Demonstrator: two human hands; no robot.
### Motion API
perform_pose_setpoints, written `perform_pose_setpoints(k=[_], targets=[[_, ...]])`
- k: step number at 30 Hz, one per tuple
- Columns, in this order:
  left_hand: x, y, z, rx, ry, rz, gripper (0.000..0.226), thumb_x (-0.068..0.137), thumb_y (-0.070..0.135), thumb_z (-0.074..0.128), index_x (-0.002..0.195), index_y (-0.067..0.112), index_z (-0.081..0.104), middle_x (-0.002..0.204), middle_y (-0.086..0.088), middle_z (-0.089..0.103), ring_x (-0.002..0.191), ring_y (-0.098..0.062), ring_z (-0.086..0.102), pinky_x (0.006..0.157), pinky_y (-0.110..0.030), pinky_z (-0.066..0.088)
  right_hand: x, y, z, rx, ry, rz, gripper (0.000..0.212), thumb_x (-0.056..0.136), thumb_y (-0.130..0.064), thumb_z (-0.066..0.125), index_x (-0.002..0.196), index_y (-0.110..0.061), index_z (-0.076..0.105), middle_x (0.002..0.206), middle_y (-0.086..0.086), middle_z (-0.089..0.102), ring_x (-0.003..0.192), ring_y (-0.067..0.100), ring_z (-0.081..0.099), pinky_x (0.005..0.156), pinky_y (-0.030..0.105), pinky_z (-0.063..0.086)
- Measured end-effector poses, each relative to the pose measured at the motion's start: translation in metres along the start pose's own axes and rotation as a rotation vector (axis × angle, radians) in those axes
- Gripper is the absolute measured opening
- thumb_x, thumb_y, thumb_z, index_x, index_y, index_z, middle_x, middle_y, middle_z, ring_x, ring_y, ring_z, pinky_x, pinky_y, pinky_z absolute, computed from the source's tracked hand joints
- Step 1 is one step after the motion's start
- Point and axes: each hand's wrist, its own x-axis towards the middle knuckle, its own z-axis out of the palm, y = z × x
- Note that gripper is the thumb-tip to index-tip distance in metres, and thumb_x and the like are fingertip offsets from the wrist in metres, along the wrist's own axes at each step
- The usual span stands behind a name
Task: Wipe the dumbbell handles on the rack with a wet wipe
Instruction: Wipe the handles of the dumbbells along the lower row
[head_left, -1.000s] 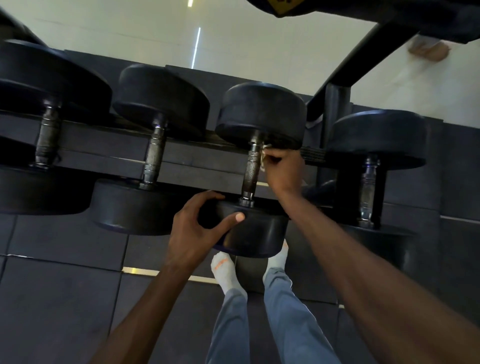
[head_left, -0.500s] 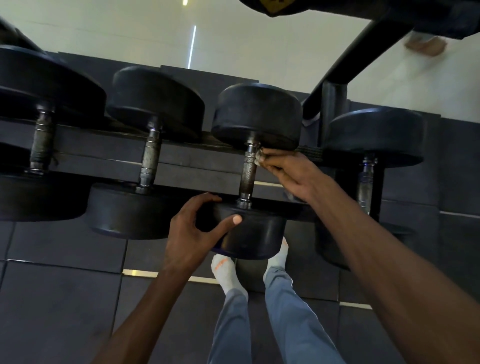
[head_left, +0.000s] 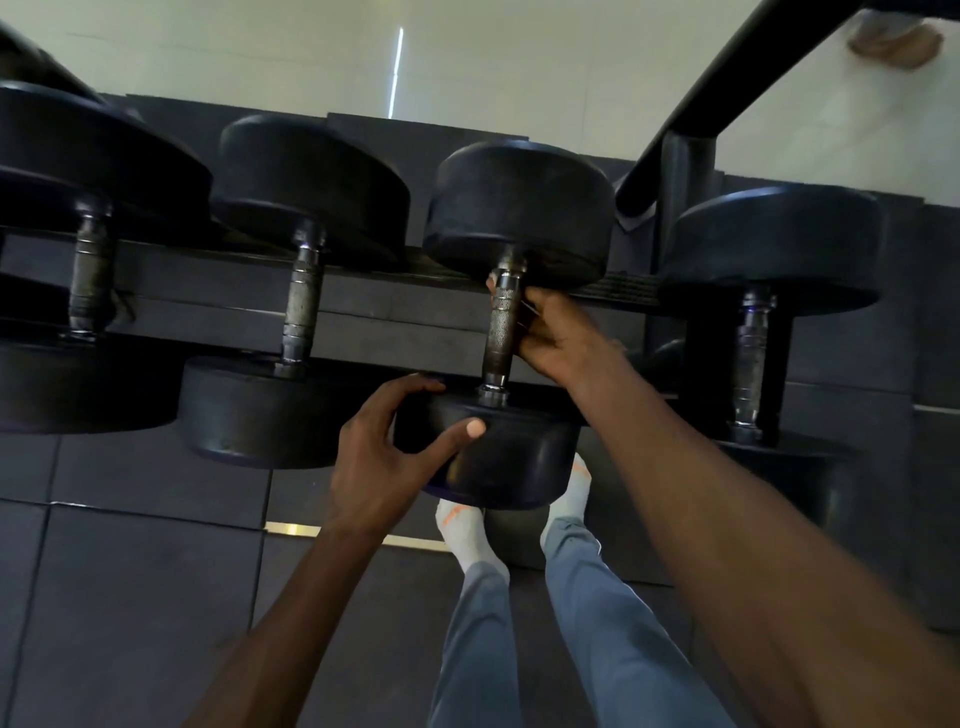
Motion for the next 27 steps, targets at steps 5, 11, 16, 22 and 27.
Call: perform_pose_setpoints(k=[5,11,16,22,27], targets=[[0.001,0.001,0.000,-0.003,0.006,-0.009,0.067,0.072,0.074,0.074,0.122,0.031,0.065,0.124,0.020,0.064,0.120,-0.004,0.060,0.099,-0.043,0.056,-0.003,-0.006,-0.013,-0.049,0.088,-0.183,0.019,0.094,0.004,0.060,0.088,-0.013,0.066,0.078,0.000,0.072,0.072,0.010,0.068,0.066,0.022,0.056],[-0.001,0.003,0.001,-0.018,0.013,-0.018,0.067,0.072,0.073,0.075,0.121,0.029,0.066,0.123,0.017,0.065,0.120,-0.005,0.061,0.100,-0.043,0.055,-0.010,0.014,-0.017,-0.332,0.006,-0.054,0.031,0.102,0.000,0.043,0.095,-0.015,0.069,0.086,-0.007,0.076,0.072,0.002,0.064,0.058,0.015,0.043],[-0.001,0.002,0.000,0.002,-0.004,-0.019,0.066,0.073,0.070,0.075,0.123,0.030,0.065,0.124,0.019,0.064,0.120,-0.004,0.060,0.098,-0.042,0.057,-0.001,-0.005,-0.016,-0.309,0.010,-0.088,0.027,0.093,0.011,0.048,0.096,-0.007,0.069,0.081,0.000,0.072,0.073,0.009,0.057,0.050,0.015,0.040],[0.000,0.001,-0.001,0.014,-0.012,-0.018,0.066,0.073,0.070,0.075,0.124,0.030,0.064,0.125,0.019,0.063,0.120,-0.003,0.060,0.098,-0.040,0.057,-0.016,0.009,-0.016,-0.448,0.001,-0.091,0.036,0.095,0.012,0.044,0.086,-0.014,0.068,0.081,-0.003,0.074,0.074,0.008,0.062,0.060,0.016,0.044],[0.000,0.000,0.000,0.025,-0.014,-0.008,0.065,0.074,0.067,0.074,0.125,0.028,0.064,0.126,0.016,0.063,0.121,-0.004,0.059,0.098,-0.037,0.056,-0.016,0.013,-0.033,-0.607,-0.119,-0.051,0.034,0.088,0.020,0.043,0.090,-0.003,0.069,0.088,0.008,0.072,0.085,0.016,0.063,0.066,0.017,0.046]])
